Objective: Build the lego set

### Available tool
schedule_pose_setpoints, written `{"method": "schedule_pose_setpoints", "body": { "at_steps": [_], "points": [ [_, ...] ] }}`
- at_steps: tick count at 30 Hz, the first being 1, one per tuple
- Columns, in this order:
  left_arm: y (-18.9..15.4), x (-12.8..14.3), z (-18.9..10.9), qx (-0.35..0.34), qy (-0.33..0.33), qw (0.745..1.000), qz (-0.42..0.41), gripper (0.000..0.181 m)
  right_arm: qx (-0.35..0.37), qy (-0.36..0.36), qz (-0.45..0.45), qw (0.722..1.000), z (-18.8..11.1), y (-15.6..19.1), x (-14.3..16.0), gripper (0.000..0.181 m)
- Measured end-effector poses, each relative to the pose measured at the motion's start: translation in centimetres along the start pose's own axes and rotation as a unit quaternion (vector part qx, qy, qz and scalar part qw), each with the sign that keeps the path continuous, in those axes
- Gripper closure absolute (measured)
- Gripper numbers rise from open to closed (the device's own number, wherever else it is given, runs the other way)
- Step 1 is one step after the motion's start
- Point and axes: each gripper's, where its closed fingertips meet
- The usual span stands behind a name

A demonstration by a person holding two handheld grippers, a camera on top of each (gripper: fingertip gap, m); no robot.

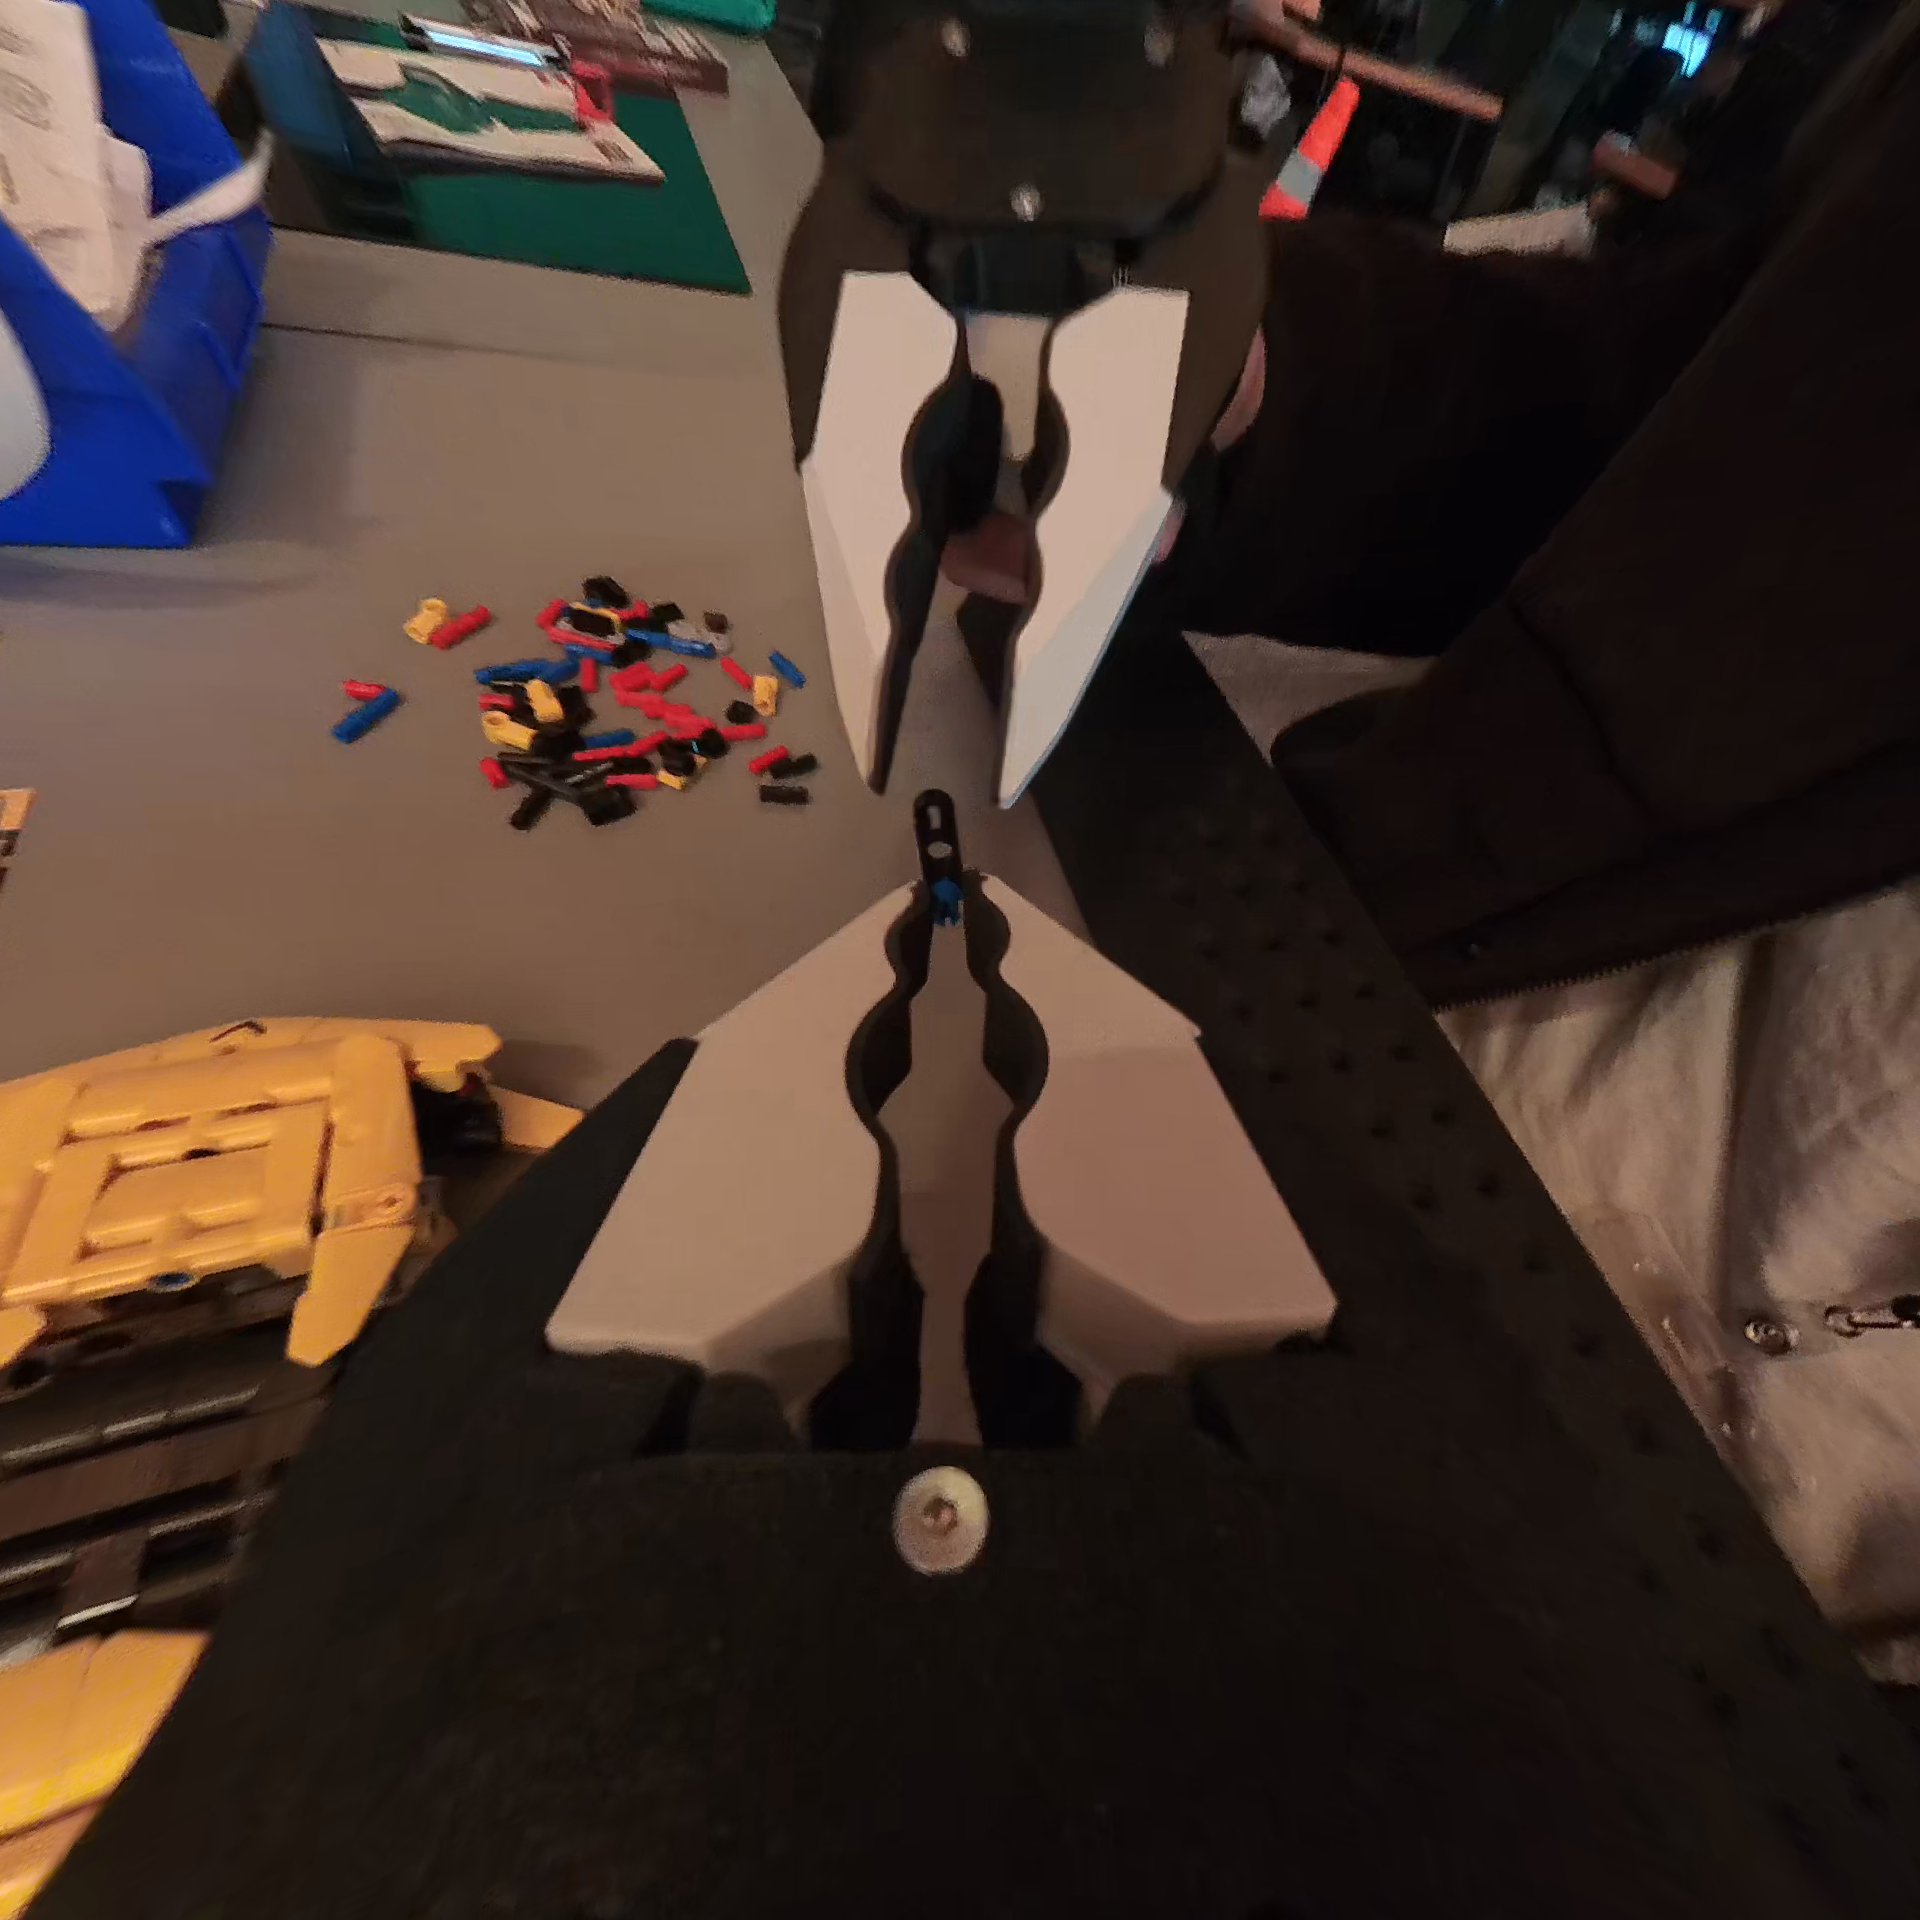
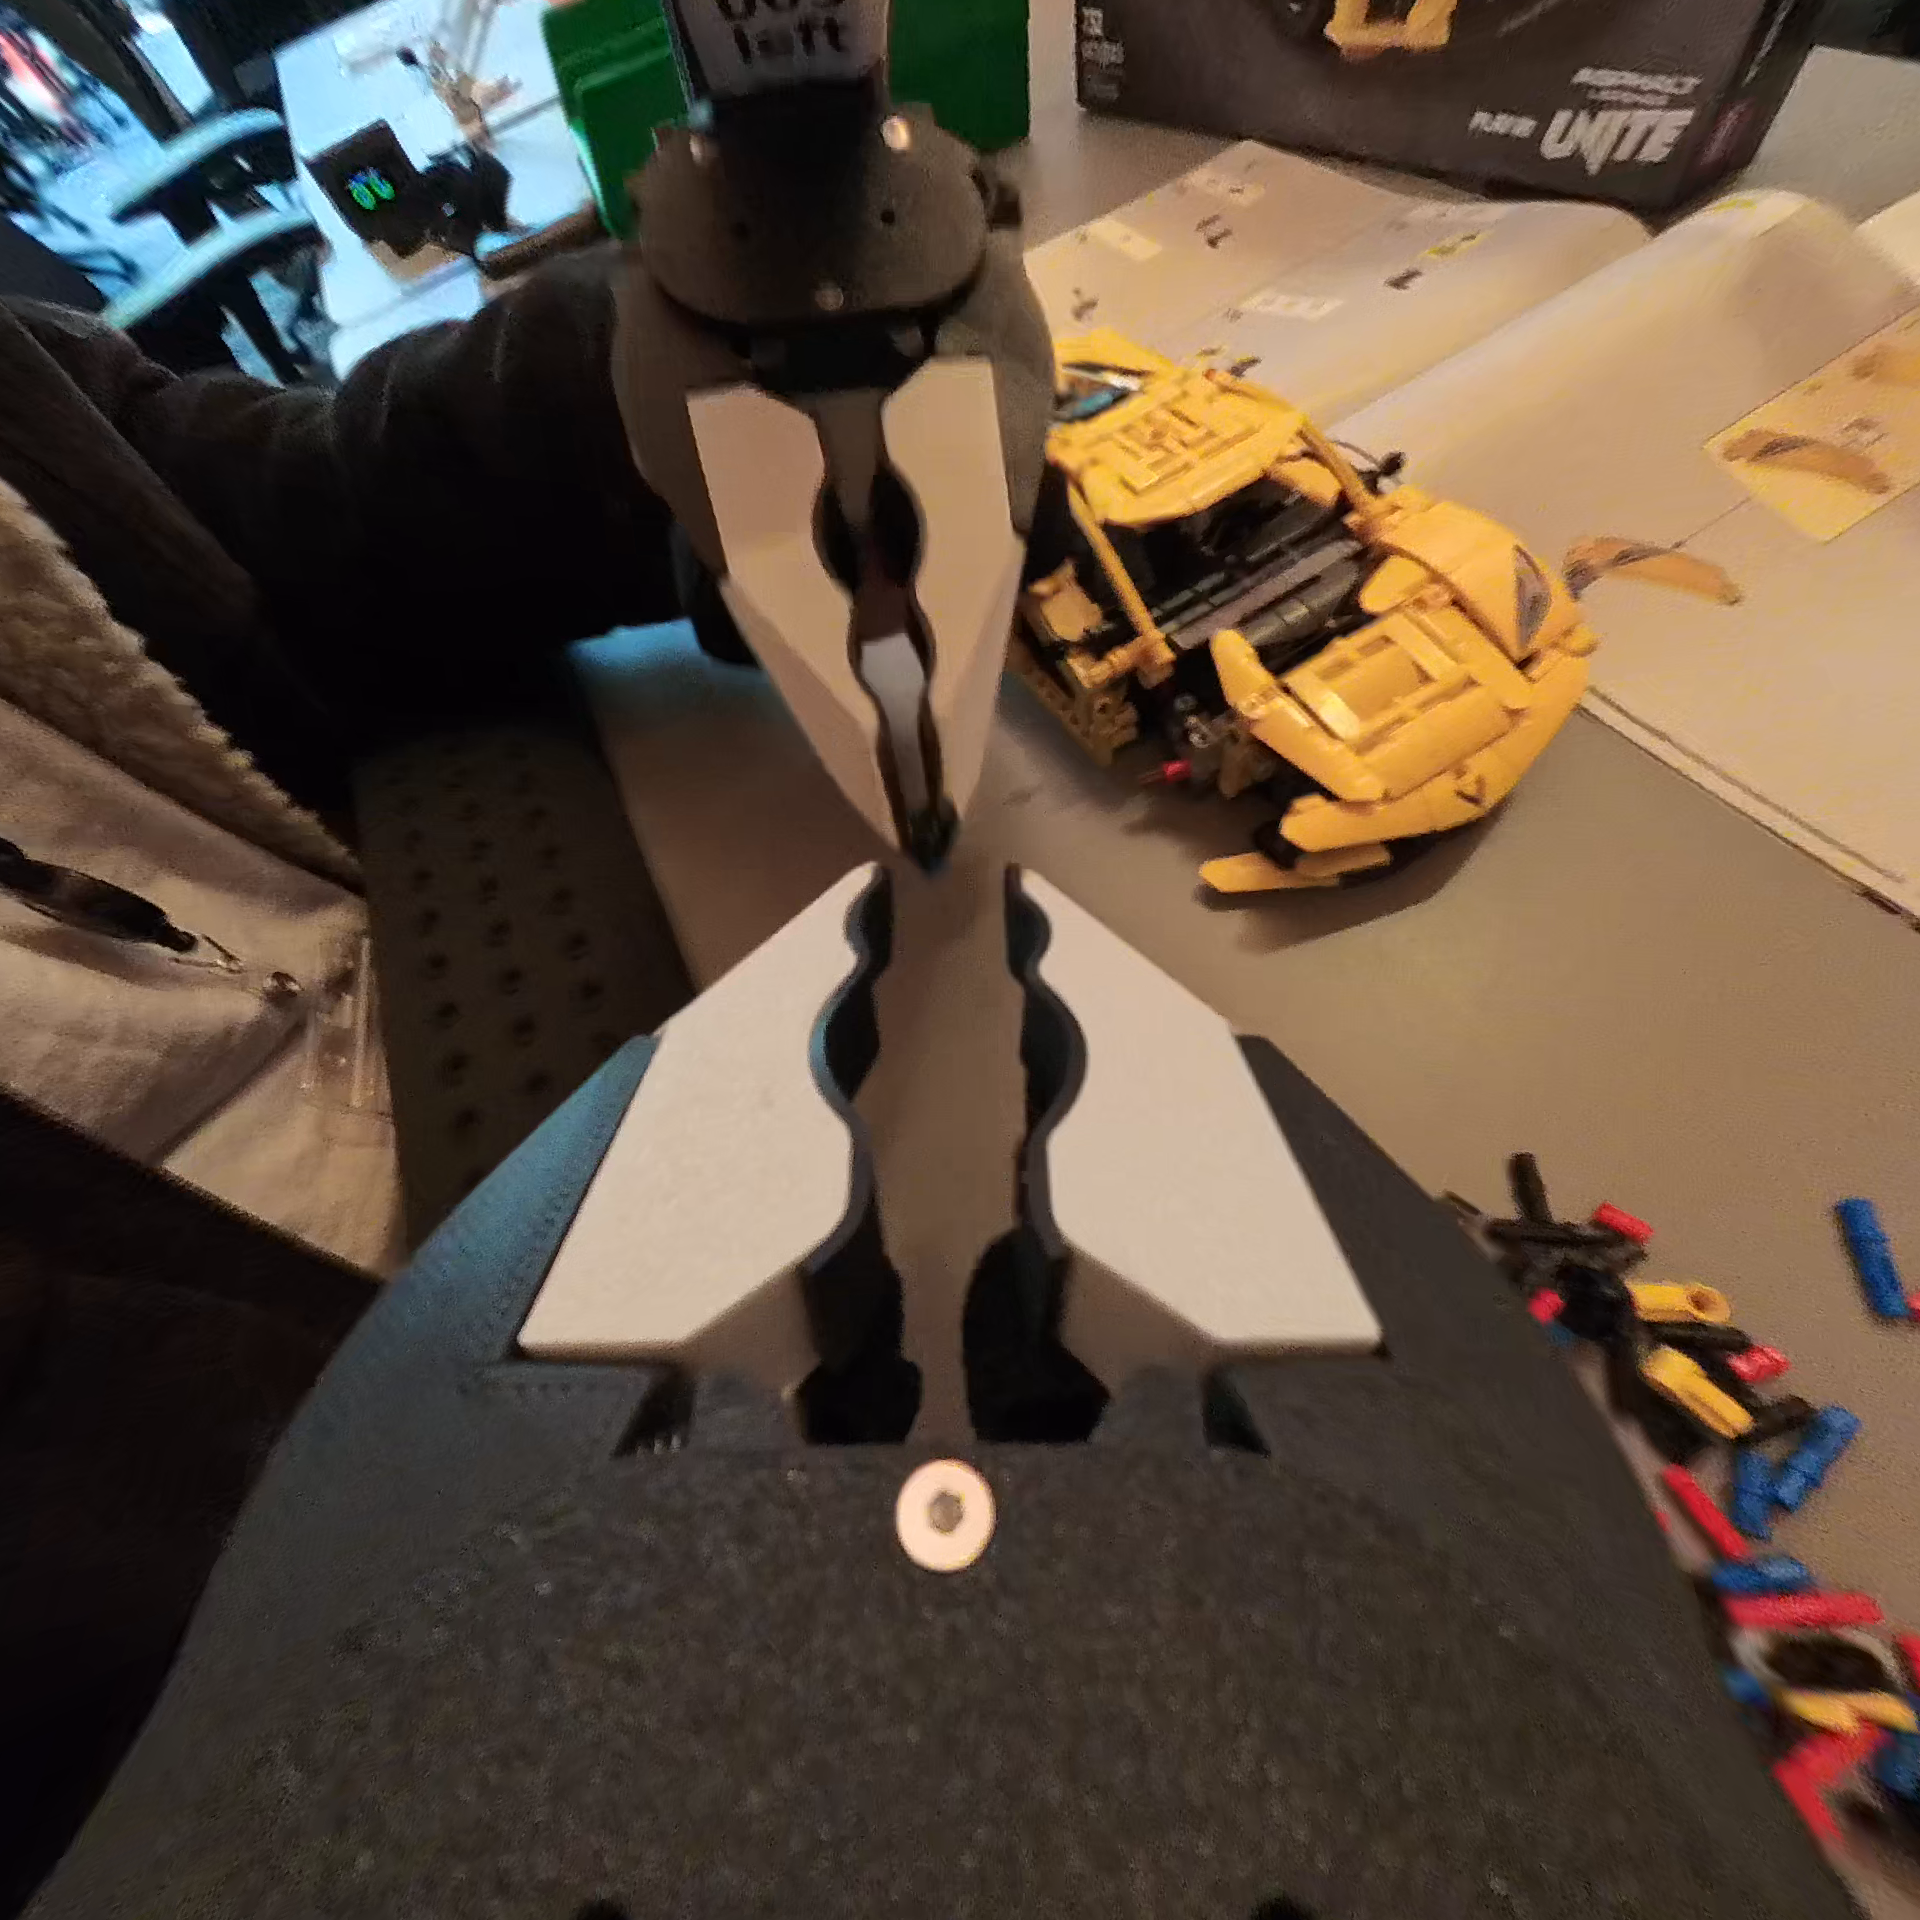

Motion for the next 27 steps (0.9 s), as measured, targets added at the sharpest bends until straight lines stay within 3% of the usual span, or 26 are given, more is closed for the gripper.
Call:
{"method": "schedule_pose_setpoints", "body": {
  "at_steps": [6,11,15,18,20,22,24,25,27],
  "points": [
    [1.7,-2.6,-3.2,-0.005,-0.103,0.993,-0.053,0.176,0.052,0.188,-0.019,0.981,0.5,-1.7,8.1,0.160],
    [1.8,-3.8,-4.4,0.016,-0.156,0.984,-0.078,0.176,0.090,0.225,-0.048,0.969,1.7,-2.0,9.5,0.163],
    [1.5,-4.6,-5.1,0.044,-0.191,0.976,-0.092,0.178,0.109,0.237,-0.066,0.963,2.2,-2.7,9.9,0.175],
    [1.4,-5.3,-5.7,0.067,-0.225,0.966,-0.108,0.177,0.101,0.238,-0.034,0.965,2.1,-2.9,9.8,0.175],
    [1.4,-5.7,-6.2,0.081,-0.248,0.958,-0.116,0.177,0.107,0.173,-0.001,0.979,1.8,-3.3,7.3,0.175],
    [1.4,-5.9,-6.5,0.085,-0.262,0.954,-0.119,0.177,0.071,0.014,0.076,0.994,0.5,-2.9,1.0,0.176],
    [1.5,-6.2,-6.7,0.081,-0.272,0.951,-0.118,0.177,-0.014,-0.177,0.172,0.969,-2.1,-2.1,-5.6,0.176],
    [1.4,-6.4,-6.9,0.085,-0.280,0.949,-0.119,0.177,-0.059,-0.232,0.212,0.948,-2.8,-1.6,-7.5,0.177],
    [1.3,-6.7,-7.1,0.093,-0.295,0.943,-0.123,0.177,-0.099,-0.268,0.242,0.927,-2.7,-1.0,-8.9,0.177]
  ]
}}
Point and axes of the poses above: each gripper's, where its closed fingertips meet, z out along the fingers, x out of its underside, y = z × x across the jaws, and after that the axes turned 6 degrees about y, right-handed
